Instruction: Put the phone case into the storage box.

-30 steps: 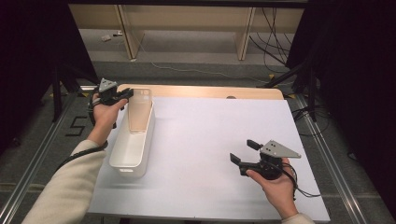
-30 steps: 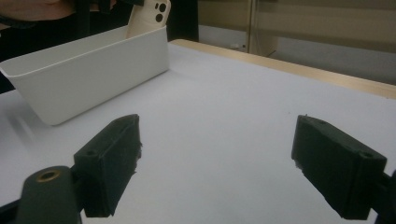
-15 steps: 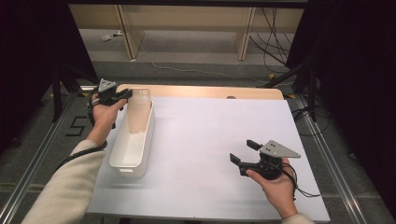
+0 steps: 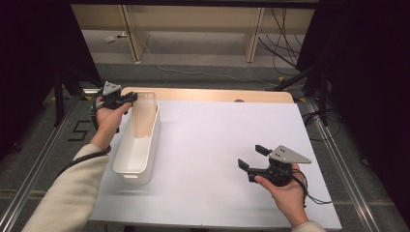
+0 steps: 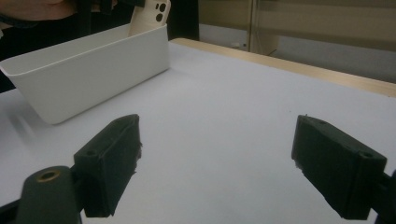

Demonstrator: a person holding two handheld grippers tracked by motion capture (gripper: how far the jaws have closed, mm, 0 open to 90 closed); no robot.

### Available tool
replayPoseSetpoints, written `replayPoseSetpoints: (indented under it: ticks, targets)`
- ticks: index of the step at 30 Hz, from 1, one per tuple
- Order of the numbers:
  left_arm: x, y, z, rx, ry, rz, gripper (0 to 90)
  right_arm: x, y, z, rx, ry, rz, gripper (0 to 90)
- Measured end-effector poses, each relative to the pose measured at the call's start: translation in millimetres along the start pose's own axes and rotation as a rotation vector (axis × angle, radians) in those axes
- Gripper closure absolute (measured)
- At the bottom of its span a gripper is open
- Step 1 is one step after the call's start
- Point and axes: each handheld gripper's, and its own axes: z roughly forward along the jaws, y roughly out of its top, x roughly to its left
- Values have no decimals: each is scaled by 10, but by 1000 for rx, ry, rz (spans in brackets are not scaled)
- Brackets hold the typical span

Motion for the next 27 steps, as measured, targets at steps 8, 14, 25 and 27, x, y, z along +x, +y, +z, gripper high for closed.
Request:
replayPoseSetpoints:
  ticks: [8, 14, 25, 27]
  targets:
    - [-11, -8, 41, 23, 24, 9, 732, -13, -13, 21, -17, 0, -16, 169]
    - [-24, 2, 72, 39, 18, 34, 700, -16, -13, 21, -17, 4, -18, 169]
    - [-38, 11, 61, 62, -5, 32, 552, -17, -16, 22, -13, 2, -18, 169]
    - [-39, 28, 37, 58, -8, 32, 539, -13, -14, 22, -12, 1, -17, 169]
